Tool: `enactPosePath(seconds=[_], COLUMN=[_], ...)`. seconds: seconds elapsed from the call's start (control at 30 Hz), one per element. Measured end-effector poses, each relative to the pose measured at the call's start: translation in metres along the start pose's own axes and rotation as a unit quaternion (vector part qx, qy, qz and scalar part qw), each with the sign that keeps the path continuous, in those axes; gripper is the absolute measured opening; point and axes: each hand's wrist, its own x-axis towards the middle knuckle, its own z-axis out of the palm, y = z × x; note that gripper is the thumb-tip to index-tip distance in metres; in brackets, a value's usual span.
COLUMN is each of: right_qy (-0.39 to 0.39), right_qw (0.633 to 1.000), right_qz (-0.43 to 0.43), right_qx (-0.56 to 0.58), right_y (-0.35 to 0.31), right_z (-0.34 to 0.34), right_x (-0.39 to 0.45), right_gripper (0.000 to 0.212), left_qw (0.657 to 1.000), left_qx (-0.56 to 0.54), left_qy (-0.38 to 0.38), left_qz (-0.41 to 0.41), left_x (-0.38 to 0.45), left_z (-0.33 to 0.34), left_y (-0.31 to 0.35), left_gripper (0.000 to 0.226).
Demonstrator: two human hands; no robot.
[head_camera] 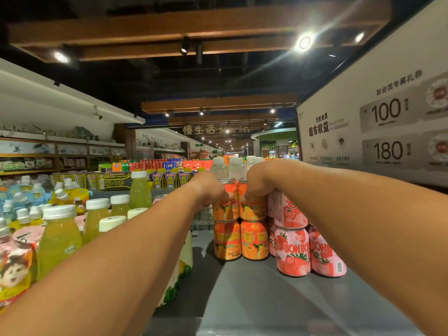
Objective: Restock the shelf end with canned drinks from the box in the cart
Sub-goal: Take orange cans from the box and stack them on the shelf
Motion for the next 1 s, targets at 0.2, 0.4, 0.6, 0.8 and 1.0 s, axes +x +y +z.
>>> enactPosePath(seconds=[0.2,0.4,0.6,0.8,1.0], right_qy=[0.008,0.062,0.174,0.257,0.24], right_qw=[0.998,0.994,0.982,0.966,0.969], right_qz=[0.013,0.043,0.028,-0.022,-0.038], right_qx=[-0.056,-0.077,-0.066,-0.032,0.041], right_y=[-0.006,-0.013,-0.016,-0.03,-0.051], right_z=[0.002,0.007,0.008,0.031,0.063], right_x=[-0.004,-0.02,-0.047,-0.083,-0.133], right_gripper=[0.056,0.056,0.058,0.063,0.062], left_qw=[1.0,0.998,0.995,0.994,0.991], left_qx=[0.015,0.047,0.084,0.067,0.059], left_qy=[-0.01,-0.016,0.017,0.068,0.112], left_qz=[0.023,0.031,0.048,0.046,0.039], left_x=[-0.001,-0.005,-0.02,-0.066,-0.134], left_z=[0.005,0.006,-0.006,-0.01,-0.011], left_y=[-0.004,-0.006,-0.003,-0.005,-0.008], left_gripper=[0.027,0.021,0.02,0.021,0.054])
